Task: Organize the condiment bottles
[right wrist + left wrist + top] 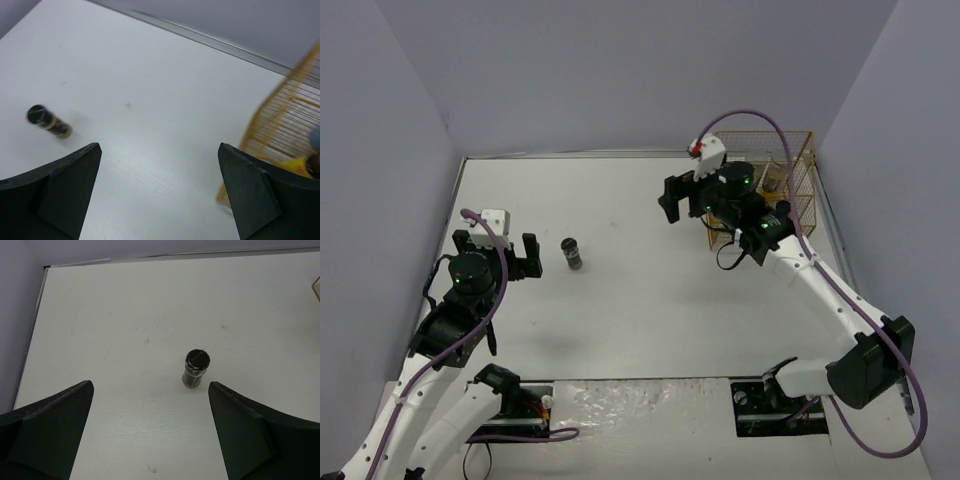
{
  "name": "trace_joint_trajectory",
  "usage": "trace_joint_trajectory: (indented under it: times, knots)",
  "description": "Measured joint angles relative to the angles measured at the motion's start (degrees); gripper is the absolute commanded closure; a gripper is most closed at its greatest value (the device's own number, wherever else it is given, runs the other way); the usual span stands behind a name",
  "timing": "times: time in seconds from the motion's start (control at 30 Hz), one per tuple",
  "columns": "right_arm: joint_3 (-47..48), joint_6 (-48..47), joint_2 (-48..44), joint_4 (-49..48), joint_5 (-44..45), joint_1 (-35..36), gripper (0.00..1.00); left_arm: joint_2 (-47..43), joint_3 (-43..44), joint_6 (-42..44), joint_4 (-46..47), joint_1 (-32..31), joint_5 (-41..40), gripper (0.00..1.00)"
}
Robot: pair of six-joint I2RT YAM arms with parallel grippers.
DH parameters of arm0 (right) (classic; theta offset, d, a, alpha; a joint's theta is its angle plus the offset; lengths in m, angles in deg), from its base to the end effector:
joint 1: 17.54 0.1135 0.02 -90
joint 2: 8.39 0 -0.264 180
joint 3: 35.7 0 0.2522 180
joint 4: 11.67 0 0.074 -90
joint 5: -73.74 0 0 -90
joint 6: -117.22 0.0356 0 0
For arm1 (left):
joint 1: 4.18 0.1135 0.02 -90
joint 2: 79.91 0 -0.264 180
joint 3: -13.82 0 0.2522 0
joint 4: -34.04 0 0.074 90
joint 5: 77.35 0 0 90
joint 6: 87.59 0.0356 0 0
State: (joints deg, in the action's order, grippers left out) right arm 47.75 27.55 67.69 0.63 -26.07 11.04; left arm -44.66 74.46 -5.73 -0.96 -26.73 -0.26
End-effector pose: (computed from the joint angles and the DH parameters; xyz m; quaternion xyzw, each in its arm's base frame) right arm 0.2740 0.1562 0.3927 -0.2352 0.6979 0.2291 0.6365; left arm 0.1318 -0.0461 0.3559 0.0232 0.7621 -0.0869 0.6412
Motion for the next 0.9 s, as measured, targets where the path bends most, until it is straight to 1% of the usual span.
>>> trace_joint_trajectory:
  times: [0.1, 0.3, 0.4, 0.57, 0.67, 0.8, 0.9]
  knots:
    - [2.1, -2.1, 6.4, -1.5, -2.8, 6.5, 0.00, 0.0, 0.0, 0.0, 0.0, 0.0, 0.0, 0.03]
    - [6.5, -5.8, 23.8, -5.2, -7.0, 14.2, 0.00, 0.0, 0.0, 0.0, -0.1, 0.0, 0.0, 0.03]
    - [9.1, -7.4, 31.0, -6.6, -8.2, 16.7, 0.00, 0.0, 0.0, 0.0, -0.1, 0.0, 0.0, 0.03]
    - [13.5, -8.2, 38.1, -10.1, -10.1, 19.2, 0.01, 0.0, 0.0, 0.0, -0.1, 0.0, 0.0, 0.03]
    - [15.9, -8.1, 40.7, -12.1, -10.9, 19.7, 0.04, 0.0, 0.0, 0.0, -0.1, 0.0, 0.0, 0.03]
    - [20.9, -8.1, 45.3, -14.4, -11.9, 20.1, 0.13, 0.0, 0.0, 0.0, -0.1, 0.0, 0.0, 0.03]
    - [22.9, -7.9, 48.0, -14.8, -12.4, 20.3, 0.20, 0.0, 0.0, 0.0, -0.2, 0.0, 0.0, 0.03]
